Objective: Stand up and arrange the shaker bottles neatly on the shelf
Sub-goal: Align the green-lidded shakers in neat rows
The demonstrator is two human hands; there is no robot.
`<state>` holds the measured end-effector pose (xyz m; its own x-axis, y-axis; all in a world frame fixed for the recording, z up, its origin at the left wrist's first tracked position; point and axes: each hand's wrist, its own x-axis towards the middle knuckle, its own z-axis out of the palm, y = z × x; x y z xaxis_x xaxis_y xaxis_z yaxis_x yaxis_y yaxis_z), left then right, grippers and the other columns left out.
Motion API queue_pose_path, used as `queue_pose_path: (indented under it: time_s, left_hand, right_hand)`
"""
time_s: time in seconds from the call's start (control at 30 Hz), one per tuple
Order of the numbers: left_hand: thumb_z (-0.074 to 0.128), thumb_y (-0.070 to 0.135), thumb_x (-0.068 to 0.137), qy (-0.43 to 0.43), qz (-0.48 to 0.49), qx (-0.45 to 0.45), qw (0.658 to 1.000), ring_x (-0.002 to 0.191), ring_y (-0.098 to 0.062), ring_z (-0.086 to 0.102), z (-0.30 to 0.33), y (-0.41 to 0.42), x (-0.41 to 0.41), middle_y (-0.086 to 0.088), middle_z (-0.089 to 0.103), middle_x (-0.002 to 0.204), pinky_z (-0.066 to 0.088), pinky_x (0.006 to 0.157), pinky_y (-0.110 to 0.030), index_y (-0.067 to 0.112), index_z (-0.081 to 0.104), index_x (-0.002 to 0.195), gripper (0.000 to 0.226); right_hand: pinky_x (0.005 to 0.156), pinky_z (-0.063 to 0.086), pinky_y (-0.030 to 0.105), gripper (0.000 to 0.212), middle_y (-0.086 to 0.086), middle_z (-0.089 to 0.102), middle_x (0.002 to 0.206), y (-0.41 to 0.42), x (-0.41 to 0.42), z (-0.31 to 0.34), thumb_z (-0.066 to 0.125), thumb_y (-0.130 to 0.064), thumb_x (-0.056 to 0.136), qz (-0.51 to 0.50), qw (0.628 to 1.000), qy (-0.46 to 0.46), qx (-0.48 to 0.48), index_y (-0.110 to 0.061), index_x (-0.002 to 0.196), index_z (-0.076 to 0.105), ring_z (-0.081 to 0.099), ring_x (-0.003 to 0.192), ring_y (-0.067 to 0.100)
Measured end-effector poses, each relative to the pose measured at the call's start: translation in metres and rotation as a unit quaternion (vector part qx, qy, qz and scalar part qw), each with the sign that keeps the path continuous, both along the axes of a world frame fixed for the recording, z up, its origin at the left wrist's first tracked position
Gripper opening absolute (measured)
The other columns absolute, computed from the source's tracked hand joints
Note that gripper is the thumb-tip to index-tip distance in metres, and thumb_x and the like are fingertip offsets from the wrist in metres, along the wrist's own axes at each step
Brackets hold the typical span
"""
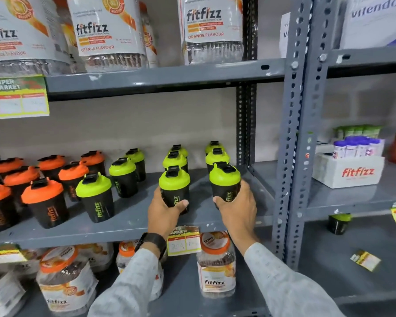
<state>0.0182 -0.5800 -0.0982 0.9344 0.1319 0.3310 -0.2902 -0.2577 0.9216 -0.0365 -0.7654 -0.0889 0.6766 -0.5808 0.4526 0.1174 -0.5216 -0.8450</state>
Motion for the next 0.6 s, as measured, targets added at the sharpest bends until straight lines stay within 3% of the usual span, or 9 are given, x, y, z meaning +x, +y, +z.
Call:
queue_pose_path:
  time_s: [0.1,0.2,0.37,0.47,0.53,0.6]
  left_hand:
    - [0.093,0.030,0.068,-0.001,-0.009,-0.027,1.000,0.130,-0.019,0.056,0.001,0.000,-0.008,0.003,0.058,0.142,0.048,0.108,-0.044,0.031,0.036,0.151,0.101]
    - [0.094,0.042,0.063,-0.009,0.066,-0.033,0.997,0.142,-0.024,0.042,0.001,-0.010,-0.023,-0.006,0.041,0.156,0.040,0.113,-0.050,0.027,0.023,0.157,0.119]
    - [0.095,0.038,0.061,-0.040,0.168,0.000,0.985,0.130,-0.032,0.050,0.004,-0.032,-0.032,-0.012,0.050,0.141,0.046,0.103,-0.049,0.017,0.038,0.150,0.107]
    - [0.095,0.033,0.062,-0.044,0.183,0.010,0.982,0.122,-0.031,0.058,0.005,-0.032,-0.027,-0.009,0.059,0.131,0.050,0.097,-0.047,0.018,0.048,0.141,0.092]
    - [0.093,0.030,0.064,-0.052,0.191,0.017,0.980,0.117,-0.031,0.061,0.004,-0.030,-0.025,-0.006,0.064,0.125,0.051,0.093,-0.045,0.019,0.053,0.136,0.083]
    - [0.092,0.031,0.065,-0.057,0.195,0.021,0.979,0.113,-0.030,0.063,0.002,-0.026,-0.024,-0.005,0.066,0.123,0.052,0.092,-0.044,0.020,0.055,0.135,0.080]
  right_hand:
    - [0.100,0.049,0.044,0.089,0.009,0.060,0.134,0.002,-0.003,-0.001,0.093,-0.031,0.072,0.004,1.000,0.000,0.000,-0.014,0.145,0.045,0.060,0.123,0.032]
    - [0.112,0.043,0.048,0.107,0.011,0.047,0.152,0.001,-0.006,-0.002,0.091,-0.029,0.074,0.015,1.000,0.009,-0.005,-0.015,0.159,0.028,0.048,0.139,0.033]
    - [0.116,0.037,0.045,0.114,0.012,0.044,0.159,-0.001,-0.007,0.001,0.093,-0.025,0.073,0.028,0.999,0.037,0.002,-0.014,0.163,0.023,0.042,0.146,0.031]
    - [0.101,0.049,0.040,0.095,0.011,0.064,0.138,-0.003,-0.003,-0.001,0.094,-0.028,0.070,0.014,0.999,0.042,0.006,-0.013,0.149,0.043,0.060,0.127,0.033]
    - [0.088,0.048,0.034,0.075,0.009,0.071,0.122,-0.003,-0.003,-0.001,0.094,-0.028,0.069,0.004,0.999,0.041,0.003,-0.013,0.132,0.055,0.067,0.113,0.032]
    - [0.087,0.047,0.034,0.068,0.008,0.071,0.119,-0.003,-0.004,0.000,0.094,-0.027,0.069,-0.008,0.999,0.034,-0.001,-0.013,0.126,0.058,0.067,0.109,0.031]
